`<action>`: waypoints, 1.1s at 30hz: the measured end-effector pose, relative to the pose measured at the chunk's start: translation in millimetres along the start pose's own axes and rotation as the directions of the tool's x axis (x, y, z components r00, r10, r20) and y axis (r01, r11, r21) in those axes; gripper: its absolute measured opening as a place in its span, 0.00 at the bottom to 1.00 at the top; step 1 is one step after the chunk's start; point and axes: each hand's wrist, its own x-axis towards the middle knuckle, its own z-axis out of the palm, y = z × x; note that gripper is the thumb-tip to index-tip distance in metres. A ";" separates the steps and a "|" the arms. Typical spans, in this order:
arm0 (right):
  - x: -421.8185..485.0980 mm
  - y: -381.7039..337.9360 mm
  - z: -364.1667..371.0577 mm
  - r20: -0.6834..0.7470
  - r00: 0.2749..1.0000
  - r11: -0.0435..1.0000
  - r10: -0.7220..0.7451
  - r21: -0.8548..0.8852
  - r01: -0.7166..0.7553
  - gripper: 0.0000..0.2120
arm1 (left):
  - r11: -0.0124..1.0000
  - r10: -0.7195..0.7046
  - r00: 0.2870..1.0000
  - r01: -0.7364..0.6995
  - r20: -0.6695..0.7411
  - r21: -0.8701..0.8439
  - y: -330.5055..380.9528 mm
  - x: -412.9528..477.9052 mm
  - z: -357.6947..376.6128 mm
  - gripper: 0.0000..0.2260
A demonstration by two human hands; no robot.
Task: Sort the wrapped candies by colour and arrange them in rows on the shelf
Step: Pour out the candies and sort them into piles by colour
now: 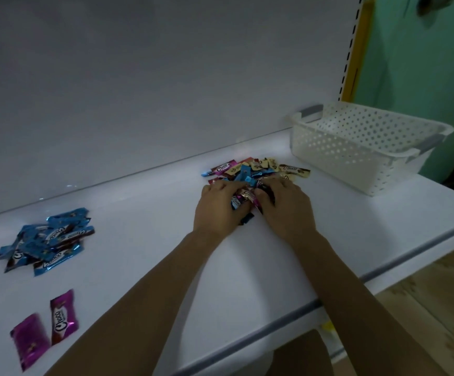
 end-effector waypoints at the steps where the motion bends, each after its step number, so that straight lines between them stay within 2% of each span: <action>1: -0.9 0.3 -0.9 0.005 1.000 1.000 0.001 0.011 -0.001 0.20 | 0.999 -0.003 0.999 0.002 -0.036 -0.034 -1.4 1.3 0.7 0.18; 5: -1.5 0.2 -2.8 0.022 1.000 1.000 0.014 0.016 -0.015 0.20 | 0.991 -0.051 0.991 0.035 -0.120 -0.128 -0.1 5.1 -0.1 0.15; 8: -0.6 -0.4 -2.6 0.009 1.000 1.000 0.014 0.005 -0.015 0.20 | 0.916 -0.175 0.974 0.107 -0.143 -0.387 -1.7 4.3 -1.8 0.12; 11: -0.4 -0.8 -1.2 -0.022 0.999 0.999 -0.033 0.002 0.033 0.21 | 0.678 -0.382 0.921 0.224 -0.076 -0.700 -6.4 3.6 -9.8 0.11; 14: -2.0 -1.1 3.6 -0.091 0.989 0.993 -0.120 -0.020 0.118 0.21 | 0.393 -0.528 0.849 0.262 0.017 -0.882 -7.0 5.8 -17.8 0.10; 16: -2.6 -3.5 3.3 -0.132 0.975 0.984 -0.180 -0.037 0.177 0.22 | 0.178 -0.610 0.786 0.260 0.100 -0.949 -3.4 5.6 -25.9 0.09; 19: -4.1 -13.1 2.4 -0.207 0.927 0.950 -0.312 -0.065 0.305 0.17 | -0.023 -0.652 0.733 0.240 0.197 -0.970 -5.2 2.2 -36.5 0.12; 20: -5.1 -20.3 2.6 -0.225 0.918 0.943 -0.327 -0.020 0.331 0.15 | -0.066 -0.631 0.744 0.230 0.219 -0.971 -5.3 -0.5 -40.4 0.12; 21: -6.9 -32.7 0.8 -0.225 0.931 0.944 -0.287 0.100 0.315 0.15 | -0.104 -0.608 0.758 0.220 0.237 -0.970 -4.8 -3.1 -45.1 0.12; 22: -8.8 -49.4 -1.1 -0.187 0.965 0.926 -0.186 0.294 0.235 0.16 | -0.145 -0.587 0.768 0.213 0.258 -0.966 -3.7 -5.4 -50.9 0.12; 23: -9.4 -69.0 -4.1 -0.098 0.995 0.848 -0.023 0.526 0.071 0.17 | -0.181 -0.562 0.780 0.209 0.276 -0.961 -2.0 -7.0 -56.4 0.13; 24: -8.1 -87.7 -6.5 0.069 0.986 0.654 0.153 0.741 -0.154 0.18 | -0.212 -0.529 0.798 0.206 0.289 -0.955 1.1 -8.4 -62.5 0.13; 25: -5.6 -102.8 -7.4 0.285 0.925 0.361 0.251 0.859 -0.363 0.19 | -0.227 -0.503 0.811 0.209 0.298 -0.951 4.5 -10.7 -68.1 0.13; 26: -2.6 -114.9 -6.4 0.460 0.856 0.050 0.237 0.874 -0.484 0.21 | -0.231 -0.488 0.817 0.218 0.307 -0.948 7.2 -12.6 -72.7 0.14; 27: -0.9 -122.9 -3.2 0.558 0.812 -0.192 0.169 0.827 -0.528 0.23 | -0.217 -0.480 0.822 0.228 0.307 -0.949 8.0 -14.2 -75.3 0.15; 28: -1.5 -128.6 1.2 0.596 0.795 -0.341 0.113 0.775 -0.533 0.25 | -0.190 -0.483 0.823 0.235 0.299 -0.953 7.6 -16.1 -77.5 0.15; 30: -3.4 -139.7 8.0 0.601 0.792 -0.423 0.107 0.749 -0.510 0.27 | -0.114 -0.518 0.816 0.233 0.258 -0.966 6.6 -20.6 -82.7 0.13; 33: -8.2 -146.7 15.0 0.554 0.822 -0.430 0.132 0.779 -0.456 0.29 | 0.014 -0.561 0.809 0.222 0.176 -0.975 5.6 -28.3 -84.2 0.09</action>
